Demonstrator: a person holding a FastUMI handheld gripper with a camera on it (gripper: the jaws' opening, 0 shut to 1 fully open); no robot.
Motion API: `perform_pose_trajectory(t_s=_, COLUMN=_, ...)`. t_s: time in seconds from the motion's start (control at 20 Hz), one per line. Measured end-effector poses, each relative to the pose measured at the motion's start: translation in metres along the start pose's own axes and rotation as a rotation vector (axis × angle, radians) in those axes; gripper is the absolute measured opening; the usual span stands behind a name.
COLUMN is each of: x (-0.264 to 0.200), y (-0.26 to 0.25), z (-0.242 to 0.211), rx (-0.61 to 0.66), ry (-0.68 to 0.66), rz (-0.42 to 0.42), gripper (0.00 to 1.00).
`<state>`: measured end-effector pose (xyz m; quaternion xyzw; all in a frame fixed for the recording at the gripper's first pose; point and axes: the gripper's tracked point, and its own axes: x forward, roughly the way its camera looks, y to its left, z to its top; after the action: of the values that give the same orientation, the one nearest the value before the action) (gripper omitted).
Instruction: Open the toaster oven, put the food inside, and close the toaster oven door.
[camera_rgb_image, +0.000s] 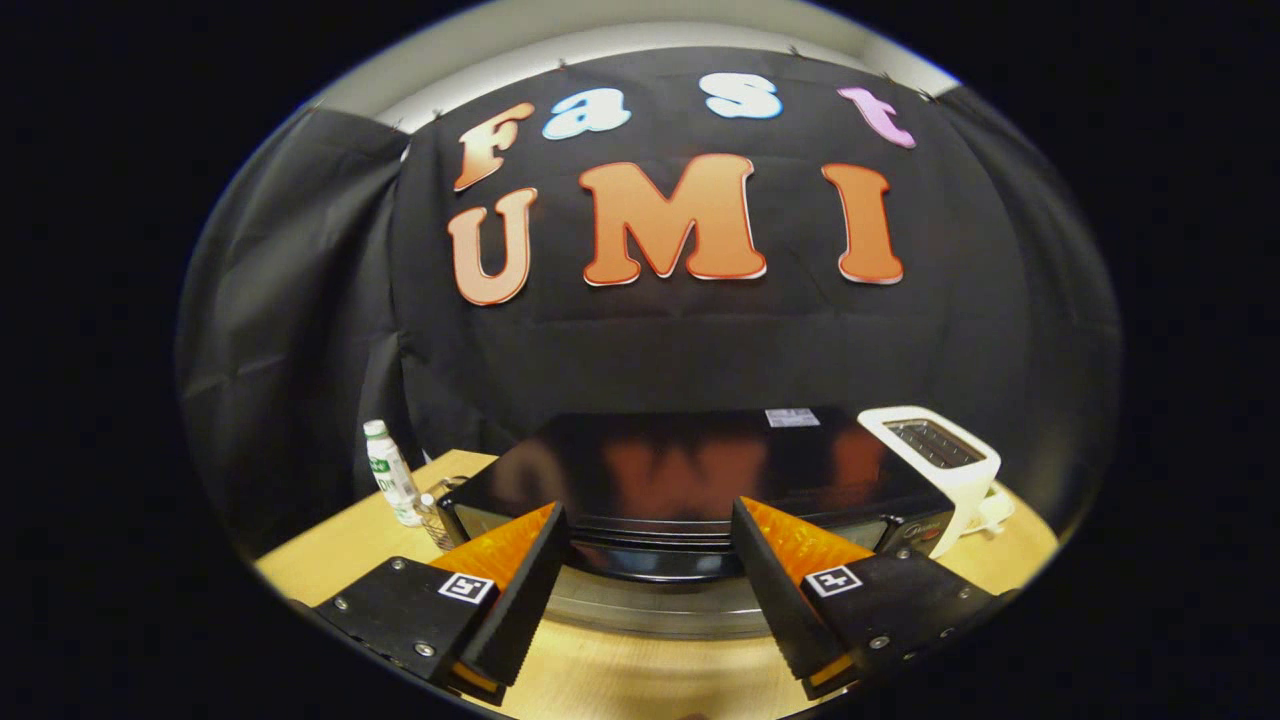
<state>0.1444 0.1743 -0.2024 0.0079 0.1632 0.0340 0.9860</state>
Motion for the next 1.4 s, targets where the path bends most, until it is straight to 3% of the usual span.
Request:
perform_pose_trajectory(t_s=0.25, x=-0.009, y=0.002, z=-0.005, rx=0.017, ry=0.027, rz=-0.023, gripper=0.98)
perform_pose_trajectory(t_s=0.35, x=-0.018, y=0.004, z=-0.006, rx=0.022, ry=0.032, rz=-0.020, gripper=0.94)
perform_pose_trajectory(t_s=0.65, x=-0.061, y=0.011, z=-0.025, rx=0.142, ry=0.112, rz=0.027, gripper=0.92)
perform_pose_trajectory(t_s=1.0, x=-0.104, y=0.023, z=-0.066, rx=0.173, ry=0.203, rz=0.070, gripper=0.89)
perform_pose_trajectory(t_s=1.2, x=-0.112, y=0.031, z=-0.087, rx=0.278, ry=0.284, rz=0.106, gripper=0.89)
perform_pose_trajectory(t_s=1.4, x=-0.132, y=0.039, z=-0.120, rx=0.364, ry=0.393, rz=0.154, gripper=0.79)
